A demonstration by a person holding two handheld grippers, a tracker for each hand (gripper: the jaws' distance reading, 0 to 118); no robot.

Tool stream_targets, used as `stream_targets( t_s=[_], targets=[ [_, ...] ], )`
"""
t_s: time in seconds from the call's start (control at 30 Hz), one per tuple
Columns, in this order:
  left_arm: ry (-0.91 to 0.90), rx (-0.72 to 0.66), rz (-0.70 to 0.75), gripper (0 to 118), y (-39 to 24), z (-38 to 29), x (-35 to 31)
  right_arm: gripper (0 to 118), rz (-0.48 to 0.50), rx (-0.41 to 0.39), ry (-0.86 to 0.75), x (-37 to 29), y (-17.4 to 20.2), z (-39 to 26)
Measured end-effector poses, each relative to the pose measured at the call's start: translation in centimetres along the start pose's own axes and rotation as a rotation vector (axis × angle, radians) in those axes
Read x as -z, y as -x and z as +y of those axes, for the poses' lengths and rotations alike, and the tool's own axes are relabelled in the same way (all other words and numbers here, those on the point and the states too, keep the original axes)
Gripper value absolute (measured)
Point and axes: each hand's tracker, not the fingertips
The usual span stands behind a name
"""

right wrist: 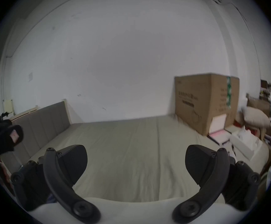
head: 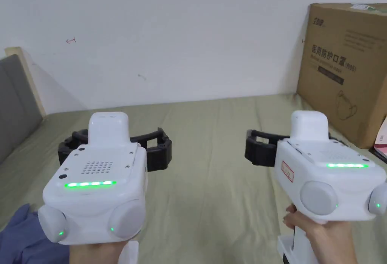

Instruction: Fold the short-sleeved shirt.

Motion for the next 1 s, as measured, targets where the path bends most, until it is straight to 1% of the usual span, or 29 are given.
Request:
stream_targets(
  t_s=[0.07,0.13,0.2,0.27,0.3,0.33,0.37,0.4,0.43,0.47,0.5,0.53,0.57,0.6,0.67,0.73,0.8,0.83,1.0],
  targets=[
    [0.069,-0.12,-0.064,118,1.1,-0.5,0.6,118,-0.03,-0.03,0.07,0.2,-0.3,-0.5],
    [0.097,-0.189,-0.07,118,1.7,-0.6,1.0,118,-0.046,-0.072,0.028,-0.1,0.1,-0.5],
    [0.098,-0.17,-0.047,118,1.9,0.0,1.0,118,-0.08,-0.143,-0.034,-0.6,0.5,0.1],
    [0.076,-0.112,-0.03,118,1.8,0.4,0.7,118,-0.116,-0.225,-0.086,-0.9,1.4,0.8],
    [0.073,-0.085,-0.017,117,1.5,0.6,0.6,118,-0.117,-0.236,-0.1,-1.0,1.5,1.0],
    [0.077,-0.052,0.003,115,1.2,0.8,0.4,118,-0.107,-0.222,-0.097,-1.1,1.6,1.2],
    [0.049,-0.03,0.015,111,0.9,0.8,0.1,118,-0.101,-0.213,-0.088,-1.2,1.7,1.5],
    [0.007,-0.006,0.02,94,0.7,0.5,-0.3,116,-0.085,-0.195,-0.077,-1.4,1.8,1.5],
    [-0.006,0.021,0.033,71,0.4,0.4,-0.5,110,-0.074,-0.186,-0.08,-1.5,1.8,1.4],
    [-0.006,0.059,0.051,46,0.0,0.1,-0.5,90,-0.078,-0.179,-0.097,-1.8,1.9,1.1],
    [-0.001,0.079,0.054,18,-0.2,-0.1,-0.4,34,-0.108,-0.176,-0.108,-1.8,2.1,0.9],
    [0.005,0.092,0.046,8,-0.4,-0.3,-0.3,3,-0.149,-0.179,-0.102,-1.6,2.0,0.7],
    [0.009,0.088,0.03,7,-0.5,-0.5,-0.4,3,-0.128,-0.163,-0.105,-1.7,1.7,0.6],
    [0.008,0.08,0.017,1,-0.4,-0.7,-0.5,3,-0.116,-0.146,-0.097,-1.8,1.5,0.6],
    [0.004,0.063,0.011,0,-0.5,-1.0,-0.6,0,-0.112,-0.124,-0.092,-1.7,1.4,0.5],
    [-0.001,0.064,0.03,0,-0.5,-1.1,-0.5,0,-0.122,-0.136,-0.115,-2.1,1.5,0.5],
    [0.003,0.044,0.023,0,-0.1,-0.9,-0.3,0,-0.124,-0.193,-0.123,-2.0,1.9,0.9],
    [0.013,0.031,0.009,0,0.0,-0.7,-0.2,0,-0.125,-0.2,-0.126,-2.0,2.0,1.0],
    [0.008,-0.007,0.025,0,1.4,-0.2,-0.4,0,-0.06,-0.194,-0.14,-2.3,3.3,2.2]
  ],
)
